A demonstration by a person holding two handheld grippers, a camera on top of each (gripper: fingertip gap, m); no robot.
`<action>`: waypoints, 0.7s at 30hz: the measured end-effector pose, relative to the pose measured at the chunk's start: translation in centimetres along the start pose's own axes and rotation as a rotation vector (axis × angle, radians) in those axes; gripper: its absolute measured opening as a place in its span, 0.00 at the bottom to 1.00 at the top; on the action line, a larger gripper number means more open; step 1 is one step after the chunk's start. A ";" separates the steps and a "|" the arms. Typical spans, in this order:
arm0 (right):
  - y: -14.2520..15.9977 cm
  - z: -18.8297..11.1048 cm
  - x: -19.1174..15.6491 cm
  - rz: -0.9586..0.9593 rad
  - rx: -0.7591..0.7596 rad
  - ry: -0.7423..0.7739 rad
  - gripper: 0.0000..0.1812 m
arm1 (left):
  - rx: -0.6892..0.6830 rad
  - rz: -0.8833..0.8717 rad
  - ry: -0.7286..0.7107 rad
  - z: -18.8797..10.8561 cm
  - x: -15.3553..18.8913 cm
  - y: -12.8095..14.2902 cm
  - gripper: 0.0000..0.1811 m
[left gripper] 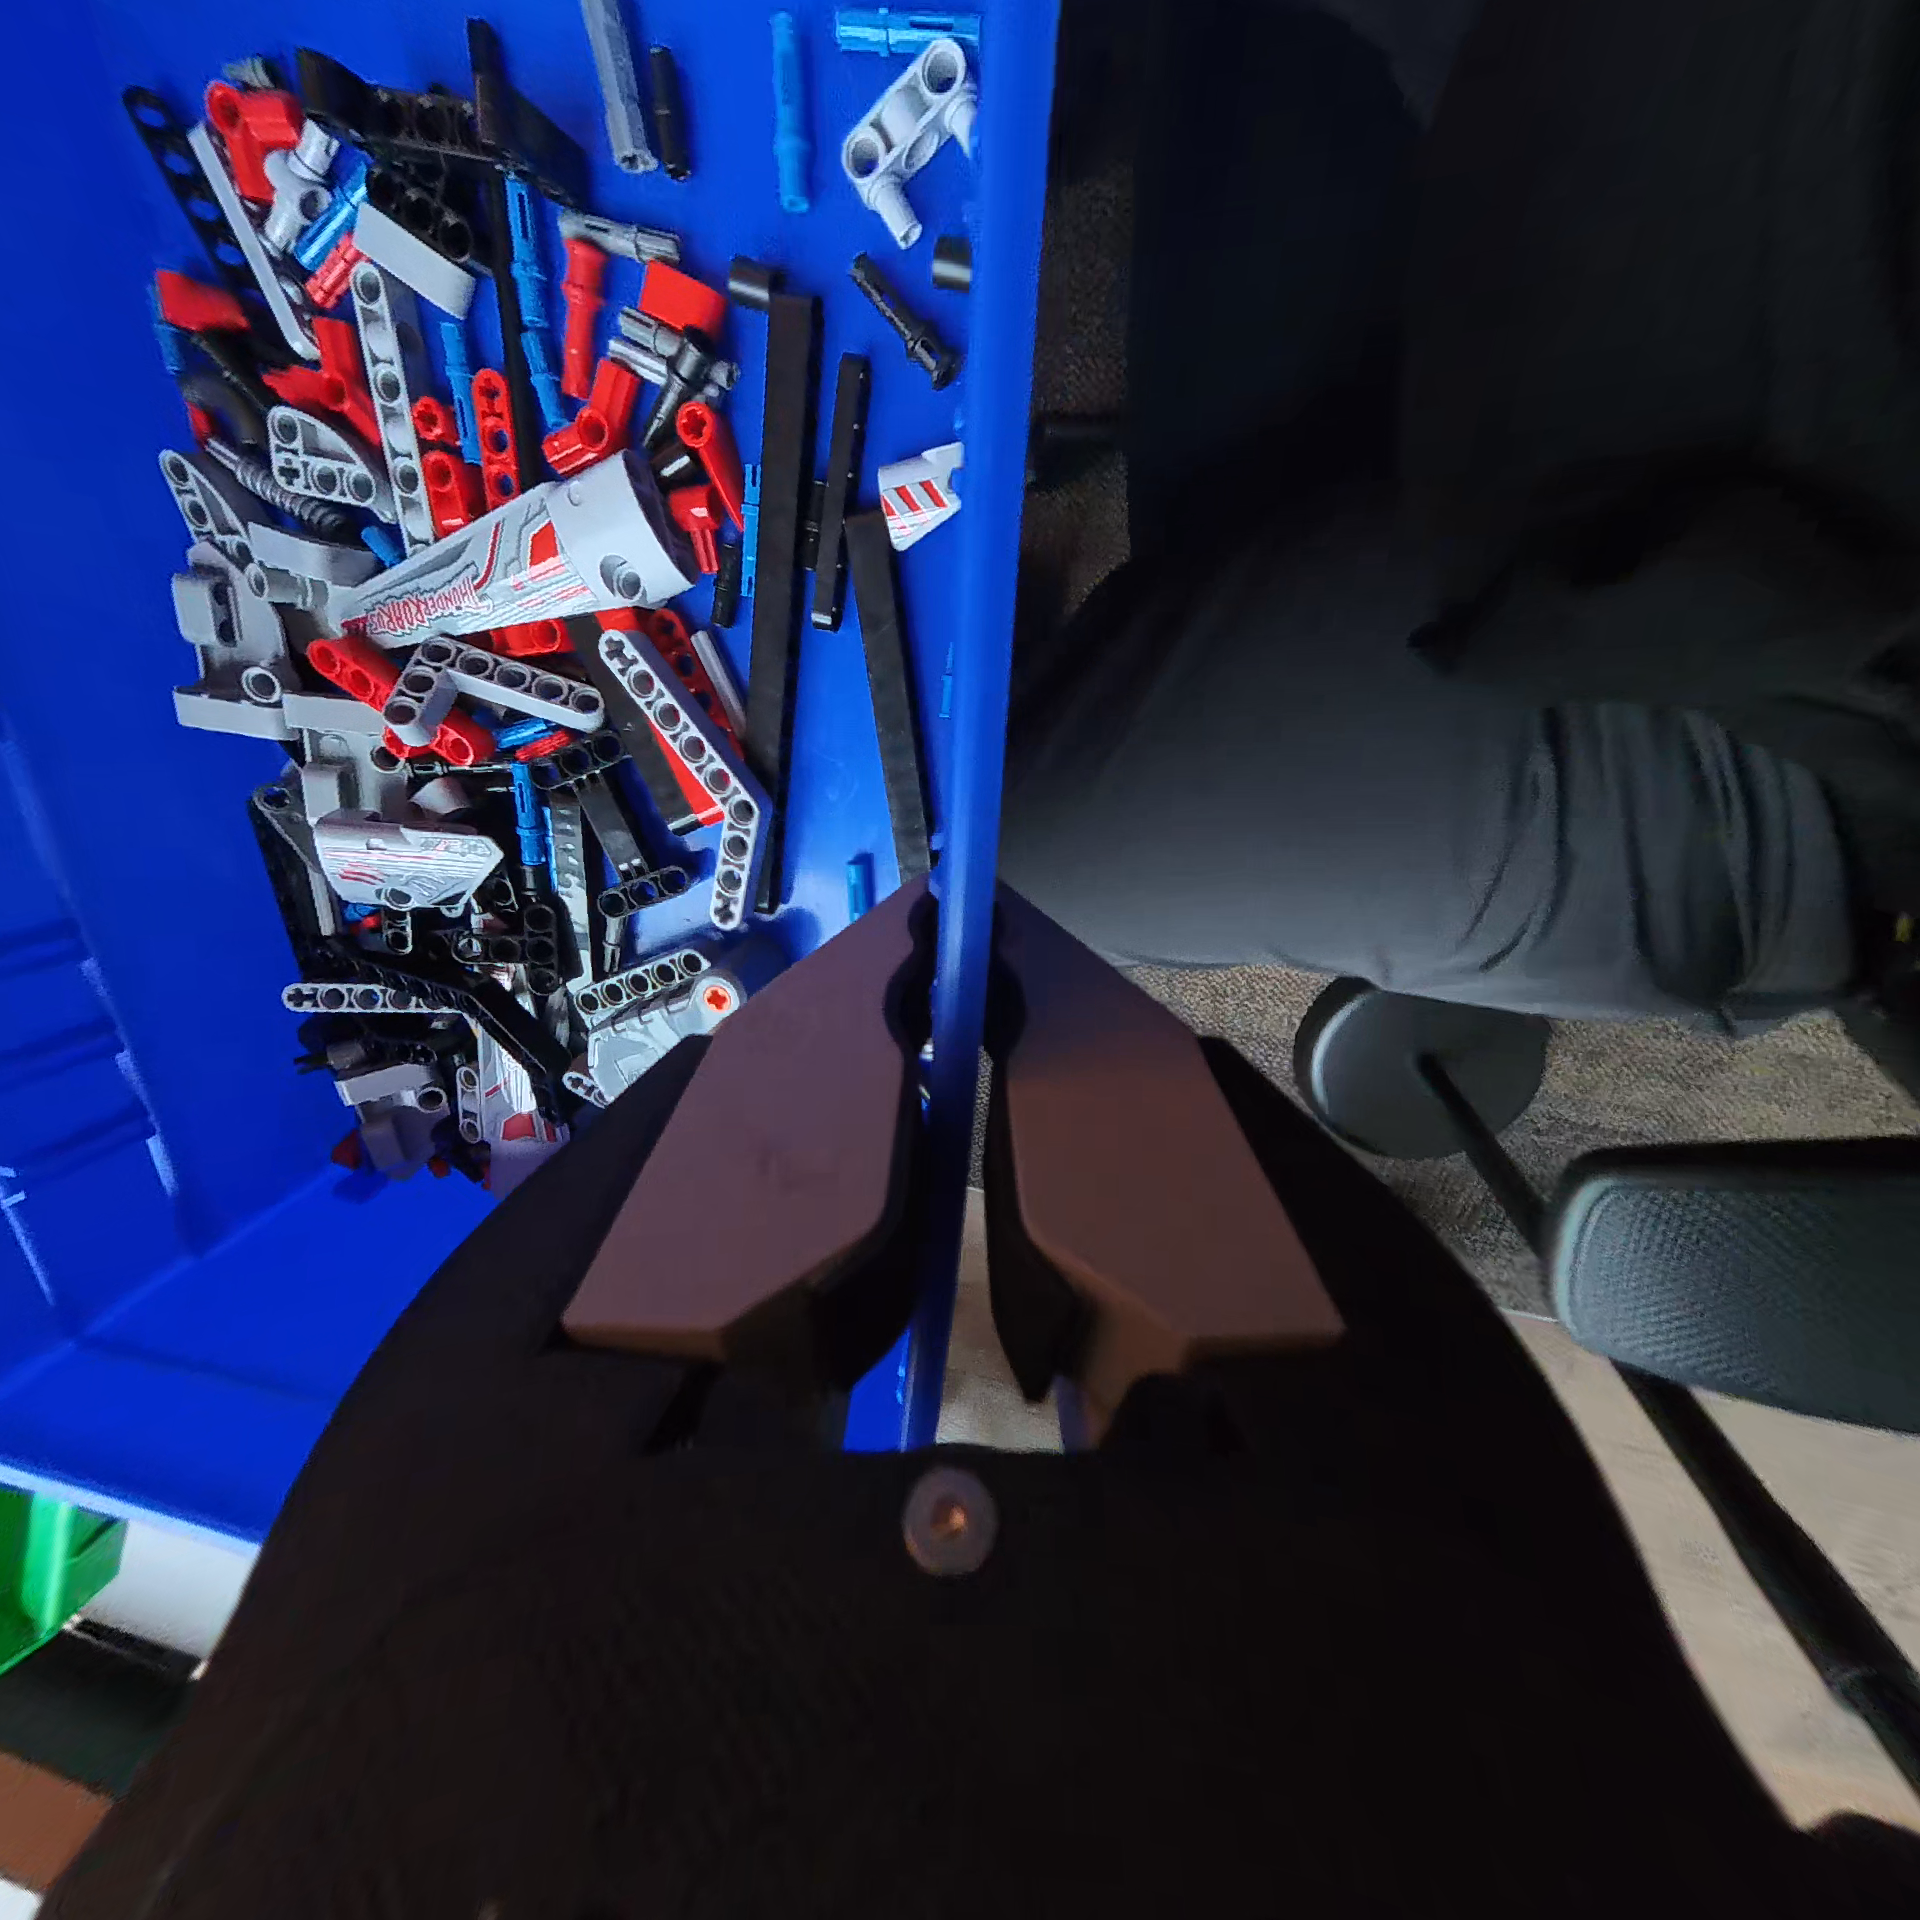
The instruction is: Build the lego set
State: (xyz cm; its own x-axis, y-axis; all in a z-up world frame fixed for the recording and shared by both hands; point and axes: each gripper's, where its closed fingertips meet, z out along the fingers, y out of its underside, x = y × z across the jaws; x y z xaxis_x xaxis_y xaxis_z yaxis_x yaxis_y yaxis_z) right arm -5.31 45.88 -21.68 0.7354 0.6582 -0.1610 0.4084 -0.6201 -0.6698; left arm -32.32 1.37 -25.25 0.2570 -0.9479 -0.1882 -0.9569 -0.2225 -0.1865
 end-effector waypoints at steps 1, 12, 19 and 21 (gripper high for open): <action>-0.1 1.8 0.7 0.076 -0.084 -0.020 0.42 | 0.001 0.007 0.010 0.0 -0.4 0.3 0.01; -0.9 9.3 0.8 0.379 -0.360 -0.130 0.24 | 0.021 -0.012 -0.012 0.5 -3.1 1.1 0.01; -0.8 10.1 0.1 0.371 -0.317 -0.214 0.08 | 0.017 -0.044 -0.034 0.7 -3.7 1.3 0.01; -0.8 10.1 -0.6 0.394 -0.295 -0.272 0.05 | 0.016 -0.054 -0.040 0.7 -3.9 1.3 0.01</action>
State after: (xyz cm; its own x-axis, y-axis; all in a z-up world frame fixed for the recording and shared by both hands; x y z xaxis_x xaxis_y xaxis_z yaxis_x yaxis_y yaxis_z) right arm -11.57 50.27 -28.29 0.7131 0.4146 -0.5653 0.2935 -0.9089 -0.2964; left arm -34.47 4.91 -25.47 0.3134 -0.9248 -0.2155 -0.9395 -0.2689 -0.2124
